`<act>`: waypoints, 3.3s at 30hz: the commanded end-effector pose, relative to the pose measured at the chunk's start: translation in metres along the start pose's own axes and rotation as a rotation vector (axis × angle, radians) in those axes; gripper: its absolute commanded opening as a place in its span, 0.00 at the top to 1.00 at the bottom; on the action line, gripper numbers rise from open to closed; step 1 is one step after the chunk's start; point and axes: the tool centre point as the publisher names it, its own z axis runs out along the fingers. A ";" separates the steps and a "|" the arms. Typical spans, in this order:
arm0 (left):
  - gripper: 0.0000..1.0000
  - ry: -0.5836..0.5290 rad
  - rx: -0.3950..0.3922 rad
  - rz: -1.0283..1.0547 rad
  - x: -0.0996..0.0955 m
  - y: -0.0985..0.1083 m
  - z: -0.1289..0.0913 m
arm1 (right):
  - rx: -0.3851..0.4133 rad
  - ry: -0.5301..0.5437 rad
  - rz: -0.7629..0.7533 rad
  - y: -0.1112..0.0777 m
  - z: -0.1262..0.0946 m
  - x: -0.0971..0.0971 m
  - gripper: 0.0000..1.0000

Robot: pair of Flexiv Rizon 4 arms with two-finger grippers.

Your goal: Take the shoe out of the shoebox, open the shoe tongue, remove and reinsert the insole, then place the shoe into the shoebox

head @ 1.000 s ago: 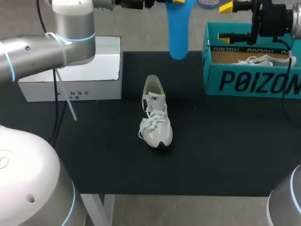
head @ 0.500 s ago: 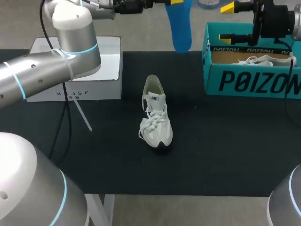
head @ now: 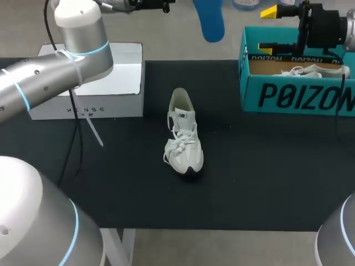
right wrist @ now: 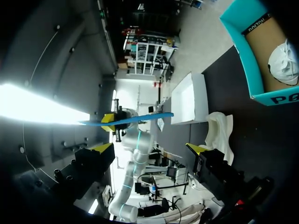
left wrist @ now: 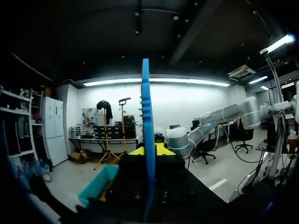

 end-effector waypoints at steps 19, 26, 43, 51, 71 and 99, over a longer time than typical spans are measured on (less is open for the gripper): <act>1.00 0.011 -0.342 0.856 -0.019 -0.021 0.000 | 0.001 0.007 0.006 -0.002 0.001 -0.001 0.00; 1.00 -0.012 -0.167 0.886 -0.018 -0.024 0.001 | 0.002 0.006 0.006 -0.001 0.001 0.000 0.00; 1.00 0.033 -0.202 1.105 -0.023 -0.022 -0.002 | 0.063 0.099 0.036 -0.007 0.010 0.013 0.00; 1.00 0.088 -0.189 1.294 -0.024 -0.004 -0.011 | 0.077 0.115 0.034 -0.012 0.010 0.018 0.00; 1.00 0.027 -0.118 1.412 -0.014 0.037 0.012 | 0.113 0.146 -0.016 -0.012 0.018 0.046 0.00; 1.00 0.135 -0.109 1.460 -0.011 0.067 0.043 | 0.199 0.044 -0.042 0.004 0.059 0.041 0.58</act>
